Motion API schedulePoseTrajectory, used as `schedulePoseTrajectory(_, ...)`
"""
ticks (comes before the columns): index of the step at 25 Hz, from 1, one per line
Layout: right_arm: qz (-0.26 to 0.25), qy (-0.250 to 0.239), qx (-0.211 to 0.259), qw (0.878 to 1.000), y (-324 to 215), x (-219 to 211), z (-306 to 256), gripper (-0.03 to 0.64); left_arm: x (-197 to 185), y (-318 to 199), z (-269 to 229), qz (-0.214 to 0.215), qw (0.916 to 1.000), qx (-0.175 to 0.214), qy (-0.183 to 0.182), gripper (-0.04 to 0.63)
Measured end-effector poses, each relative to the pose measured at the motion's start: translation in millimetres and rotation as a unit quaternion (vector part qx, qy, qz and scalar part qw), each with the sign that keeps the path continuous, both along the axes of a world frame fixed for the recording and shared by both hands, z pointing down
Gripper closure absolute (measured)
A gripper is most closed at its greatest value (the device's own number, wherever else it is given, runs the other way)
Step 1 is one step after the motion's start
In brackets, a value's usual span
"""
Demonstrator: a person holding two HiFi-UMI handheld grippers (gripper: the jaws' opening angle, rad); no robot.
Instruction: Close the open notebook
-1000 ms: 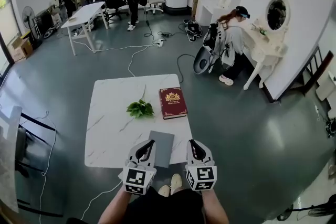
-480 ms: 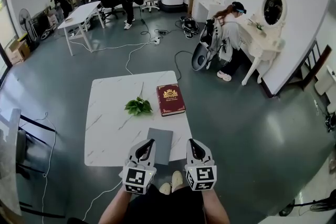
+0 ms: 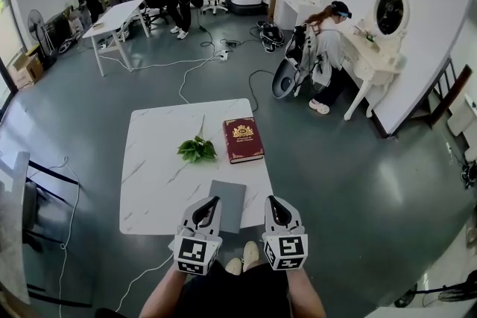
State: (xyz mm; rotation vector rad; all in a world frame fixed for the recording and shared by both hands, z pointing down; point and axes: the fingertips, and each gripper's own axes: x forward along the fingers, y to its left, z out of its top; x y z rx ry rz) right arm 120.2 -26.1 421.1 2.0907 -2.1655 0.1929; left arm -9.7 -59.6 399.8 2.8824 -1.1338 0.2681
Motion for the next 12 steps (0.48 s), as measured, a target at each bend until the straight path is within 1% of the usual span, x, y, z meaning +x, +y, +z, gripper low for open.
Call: schedulePoseTrajectory(12,-0.001,0.001,0.003,1.000,-5,0,-7,0.600,2,-3,-11,0.000,1.0000,0.002,0.000,0.571)
